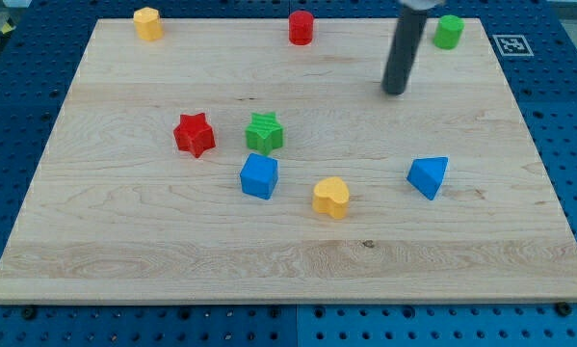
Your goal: Point your arm at center
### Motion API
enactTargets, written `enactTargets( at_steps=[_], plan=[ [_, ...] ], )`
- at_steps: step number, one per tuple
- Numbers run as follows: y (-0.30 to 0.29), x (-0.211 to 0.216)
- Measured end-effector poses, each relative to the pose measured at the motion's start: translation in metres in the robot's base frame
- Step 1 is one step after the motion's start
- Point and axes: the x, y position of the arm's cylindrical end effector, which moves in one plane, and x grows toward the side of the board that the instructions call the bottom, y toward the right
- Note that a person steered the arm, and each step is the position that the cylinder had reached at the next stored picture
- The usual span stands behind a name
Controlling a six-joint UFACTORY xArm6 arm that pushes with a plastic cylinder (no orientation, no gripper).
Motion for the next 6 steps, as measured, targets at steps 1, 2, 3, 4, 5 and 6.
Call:
enactTargets(
  at_steps=[1,2,3,4,5,6],
  plan=[
    [-0.0177,0.0188],
    [-0.0177,0.0188],
    [-0.0178,0.0188],
    [-0.0178,0.0188],
    [-0.0178,0.0188],
    [-0.0178,0.0188]
  ],
)
